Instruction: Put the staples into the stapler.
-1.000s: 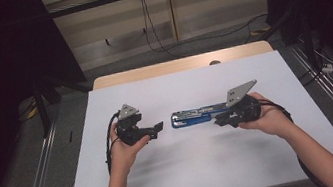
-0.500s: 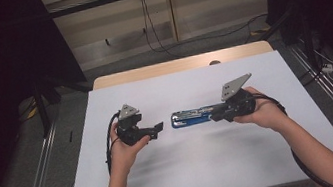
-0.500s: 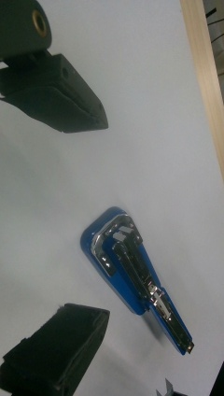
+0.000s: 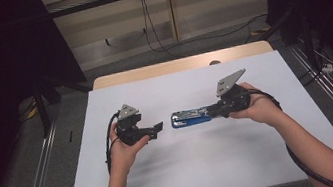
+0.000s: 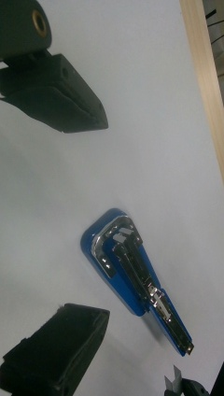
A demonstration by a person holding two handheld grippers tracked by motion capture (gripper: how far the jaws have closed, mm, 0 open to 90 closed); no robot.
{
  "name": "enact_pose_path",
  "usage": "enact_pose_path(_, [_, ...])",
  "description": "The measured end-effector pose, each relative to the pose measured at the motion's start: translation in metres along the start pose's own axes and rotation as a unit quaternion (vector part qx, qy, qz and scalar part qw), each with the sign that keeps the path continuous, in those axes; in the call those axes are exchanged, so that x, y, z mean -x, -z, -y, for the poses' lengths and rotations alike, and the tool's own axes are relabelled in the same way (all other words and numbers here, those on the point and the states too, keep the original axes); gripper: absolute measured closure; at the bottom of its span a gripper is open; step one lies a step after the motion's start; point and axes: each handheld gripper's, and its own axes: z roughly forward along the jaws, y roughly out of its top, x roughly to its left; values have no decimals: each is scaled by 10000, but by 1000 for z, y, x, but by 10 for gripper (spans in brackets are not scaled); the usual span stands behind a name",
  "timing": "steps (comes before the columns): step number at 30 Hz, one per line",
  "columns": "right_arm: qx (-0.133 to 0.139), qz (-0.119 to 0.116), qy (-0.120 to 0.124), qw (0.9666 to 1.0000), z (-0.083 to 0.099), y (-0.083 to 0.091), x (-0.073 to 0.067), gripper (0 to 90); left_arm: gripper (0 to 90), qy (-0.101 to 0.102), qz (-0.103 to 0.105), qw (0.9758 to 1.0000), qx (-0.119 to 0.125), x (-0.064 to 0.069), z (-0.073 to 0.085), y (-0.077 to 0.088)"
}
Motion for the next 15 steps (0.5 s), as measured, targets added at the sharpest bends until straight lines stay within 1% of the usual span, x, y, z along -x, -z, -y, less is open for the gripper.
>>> enact_pose_path(6, [-159, -16, 36, 9999, -3, -4, 4, 790, 83, -3, 0, 10000, -6, 0, 0, 0])
enact_pose_path(8, [-172, -21, 42, 9998, -3, -4, 5, 790, 83, 7, -3, 10000, -4, 0, 0, 0])
enact_pose_path(15, [-365, 14, 124, 9993, -11, -7, 9, 790, 83, -7, -4, 10000, -10, 0, 0, 0])
